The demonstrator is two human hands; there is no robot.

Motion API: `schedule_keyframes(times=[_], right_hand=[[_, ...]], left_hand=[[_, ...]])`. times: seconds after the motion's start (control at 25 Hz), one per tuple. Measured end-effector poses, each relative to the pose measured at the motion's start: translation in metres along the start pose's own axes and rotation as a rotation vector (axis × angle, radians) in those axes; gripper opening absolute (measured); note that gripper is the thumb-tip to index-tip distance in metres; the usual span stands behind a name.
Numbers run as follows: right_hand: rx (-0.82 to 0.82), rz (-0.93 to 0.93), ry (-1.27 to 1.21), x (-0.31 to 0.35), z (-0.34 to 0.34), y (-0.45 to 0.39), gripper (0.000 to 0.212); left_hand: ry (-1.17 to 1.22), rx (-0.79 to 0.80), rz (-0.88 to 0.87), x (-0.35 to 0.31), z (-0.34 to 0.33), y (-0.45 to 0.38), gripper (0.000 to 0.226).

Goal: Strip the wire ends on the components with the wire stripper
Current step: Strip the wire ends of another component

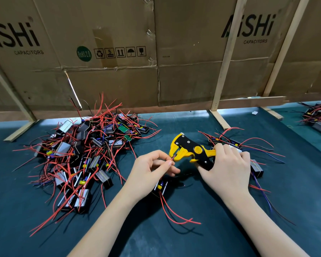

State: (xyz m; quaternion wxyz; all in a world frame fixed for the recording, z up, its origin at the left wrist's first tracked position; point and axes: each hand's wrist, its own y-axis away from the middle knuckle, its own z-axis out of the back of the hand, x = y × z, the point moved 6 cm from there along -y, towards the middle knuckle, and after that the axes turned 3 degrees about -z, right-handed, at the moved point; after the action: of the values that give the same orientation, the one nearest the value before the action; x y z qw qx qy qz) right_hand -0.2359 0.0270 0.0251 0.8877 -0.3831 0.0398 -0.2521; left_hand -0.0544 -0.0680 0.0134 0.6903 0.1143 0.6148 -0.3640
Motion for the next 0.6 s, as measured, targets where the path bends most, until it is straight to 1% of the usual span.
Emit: schedule_keyframes(times=[0.28,0.6], right_hand=[[0.024,0.0,-0.007,0.0012,0.0016,0.0001,0.05],[0.07,0.004,-0.001,0.002,-0.0005,0.0005,0.05]], left_hand=[[-0.065,-0.002,0.007,0.0001,0.0019,-0.0001,0.012],[-0.028,-0.009,0.041,0.003,0.0031,-0.0003,0.012]])
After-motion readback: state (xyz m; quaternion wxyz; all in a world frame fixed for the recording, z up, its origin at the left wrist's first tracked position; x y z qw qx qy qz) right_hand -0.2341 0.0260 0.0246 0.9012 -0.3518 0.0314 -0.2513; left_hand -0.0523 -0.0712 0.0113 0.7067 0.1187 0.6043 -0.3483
